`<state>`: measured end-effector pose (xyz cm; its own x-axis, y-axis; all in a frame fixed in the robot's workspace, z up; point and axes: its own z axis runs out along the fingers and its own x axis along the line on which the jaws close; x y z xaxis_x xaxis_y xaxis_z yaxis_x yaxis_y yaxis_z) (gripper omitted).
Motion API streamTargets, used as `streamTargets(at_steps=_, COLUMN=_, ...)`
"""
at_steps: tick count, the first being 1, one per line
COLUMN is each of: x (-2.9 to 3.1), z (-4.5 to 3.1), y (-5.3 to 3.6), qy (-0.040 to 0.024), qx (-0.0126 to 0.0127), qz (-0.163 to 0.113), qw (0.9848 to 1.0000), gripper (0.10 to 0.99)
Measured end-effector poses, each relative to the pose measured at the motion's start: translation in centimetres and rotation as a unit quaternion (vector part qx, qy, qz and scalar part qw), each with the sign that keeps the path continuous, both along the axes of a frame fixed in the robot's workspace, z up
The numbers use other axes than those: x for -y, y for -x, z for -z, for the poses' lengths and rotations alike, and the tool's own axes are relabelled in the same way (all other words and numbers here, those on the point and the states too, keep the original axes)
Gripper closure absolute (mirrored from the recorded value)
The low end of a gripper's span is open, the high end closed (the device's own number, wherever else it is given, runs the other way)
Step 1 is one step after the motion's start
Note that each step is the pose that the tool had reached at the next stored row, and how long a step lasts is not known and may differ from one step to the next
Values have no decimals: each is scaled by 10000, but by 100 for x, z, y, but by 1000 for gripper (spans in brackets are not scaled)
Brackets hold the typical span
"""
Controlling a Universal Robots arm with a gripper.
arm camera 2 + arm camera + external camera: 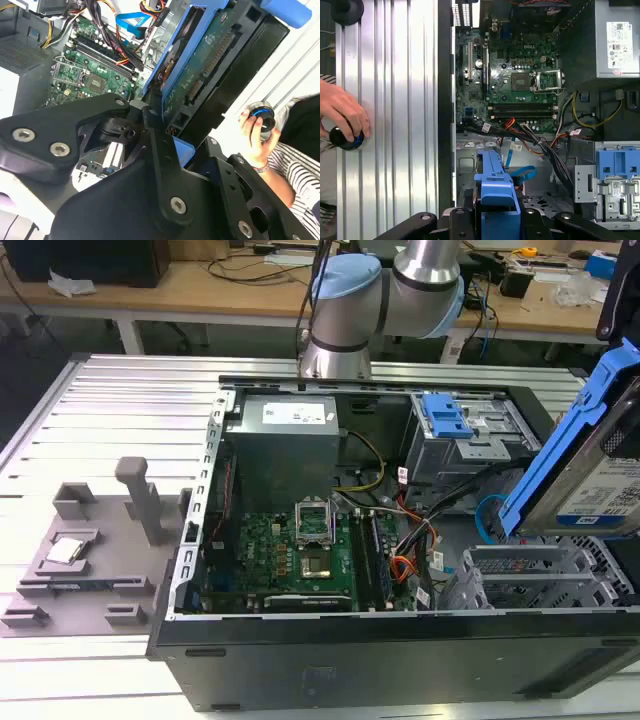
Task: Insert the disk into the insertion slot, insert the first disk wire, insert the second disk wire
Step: 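Insert the disk into the insertion slot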
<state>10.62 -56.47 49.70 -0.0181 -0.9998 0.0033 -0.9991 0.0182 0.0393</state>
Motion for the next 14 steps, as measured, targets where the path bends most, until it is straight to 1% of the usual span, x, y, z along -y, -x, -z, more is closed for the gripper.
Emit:
streamTargets(at_steps=10, x=0, z=143, y=1, qy=0, qx=-3, qz=0, qw=10000, gripper=722)
streamTargets(at_steps=13, x=0, z=208, y=0, qy=1, qx=-7, qz=0, qw=10000, gripper=722)
streamTargets(at_steps=14, x=0, z=250, y=0, qy=-1, qx=-10, qz=0, qw=10000, gripper=722)
